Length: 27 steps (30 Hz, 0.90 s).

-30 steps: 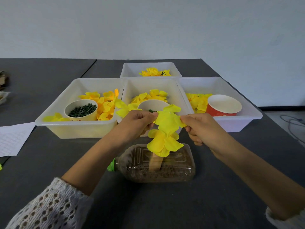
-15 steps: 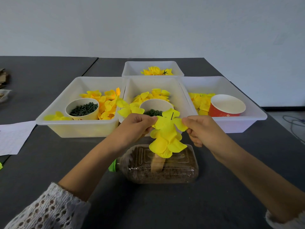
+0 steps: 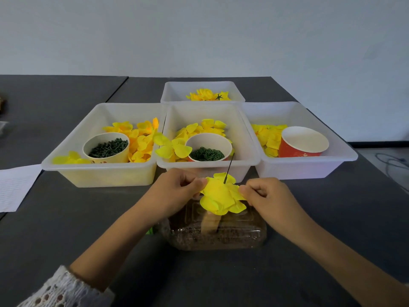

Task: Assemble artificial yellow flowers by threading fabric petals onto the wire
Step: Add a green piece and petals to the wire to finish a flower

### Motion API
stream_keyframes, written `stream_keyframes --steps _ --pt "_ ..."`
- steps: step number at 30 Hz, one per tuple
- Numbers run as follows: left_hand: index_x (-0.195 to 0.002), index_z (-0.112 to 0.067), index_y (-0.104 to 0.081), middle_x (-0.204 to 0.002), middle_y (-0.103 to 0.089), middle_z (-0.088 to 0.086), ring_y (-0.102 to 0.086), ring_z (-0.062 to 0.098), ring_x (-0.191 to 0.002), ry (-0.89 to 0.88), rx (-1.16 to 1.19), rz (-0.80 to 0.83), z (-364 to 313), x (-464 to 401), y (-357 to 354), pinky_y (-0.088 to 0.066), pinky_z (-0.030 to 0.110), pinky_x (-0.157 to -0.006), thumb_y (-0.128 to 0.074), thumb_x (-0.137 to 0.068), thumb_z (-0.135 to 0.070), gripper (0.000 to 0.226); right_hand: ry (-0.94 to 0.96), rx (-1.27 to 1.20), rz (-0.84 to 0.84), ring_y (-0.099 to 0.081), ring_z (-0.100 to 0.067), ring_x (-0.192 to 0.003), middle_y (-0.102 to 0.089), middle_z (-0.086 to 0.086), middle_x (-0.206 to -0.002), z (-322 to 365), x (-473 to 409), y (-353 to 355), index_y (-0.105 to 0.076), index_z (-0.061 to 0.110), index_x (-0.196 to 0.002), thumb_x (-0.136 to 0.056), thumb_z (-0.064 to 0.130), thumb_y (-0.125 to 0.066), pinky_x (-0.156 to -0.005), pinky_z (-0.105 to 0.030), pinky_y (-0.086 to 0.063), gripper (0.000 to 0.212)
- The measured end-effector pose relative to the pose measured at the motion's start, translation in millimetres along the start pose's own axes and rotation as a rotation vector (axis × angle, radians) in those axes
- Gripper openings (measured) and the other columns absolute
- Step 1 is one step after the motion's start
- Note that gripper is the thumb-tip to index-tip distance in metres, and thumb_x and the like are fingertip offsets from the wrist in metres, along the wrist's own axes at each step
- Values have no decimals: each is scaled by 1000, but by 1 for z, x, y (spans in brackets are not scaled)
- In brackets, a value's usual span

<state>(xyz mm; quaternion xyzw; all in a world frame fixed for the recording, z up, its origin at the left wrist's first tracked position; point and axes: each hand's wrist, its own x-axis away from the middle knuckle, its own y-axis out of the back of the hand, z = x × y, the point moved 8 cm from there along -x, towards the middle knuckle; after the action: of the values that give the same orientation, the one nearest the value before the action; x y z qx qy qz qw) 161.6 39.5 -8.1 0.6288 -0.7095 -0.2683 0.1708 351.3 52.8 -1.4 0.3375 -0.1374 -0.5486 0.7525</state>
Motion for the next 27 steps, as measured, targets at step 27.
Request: stream_keyframes --steps 27 --pt "-64 -19 -63 -42 -32 -7 -33 7 -39 -66 -101 -184 -45 -29 72 -26 18 -43 -49 -96 -36 38 -168 1094 124 -54 -27 -104 -58 -2 -98 -115 -251 63 -53 18 -91 -83 21 -66 -101 -43 -26 16"
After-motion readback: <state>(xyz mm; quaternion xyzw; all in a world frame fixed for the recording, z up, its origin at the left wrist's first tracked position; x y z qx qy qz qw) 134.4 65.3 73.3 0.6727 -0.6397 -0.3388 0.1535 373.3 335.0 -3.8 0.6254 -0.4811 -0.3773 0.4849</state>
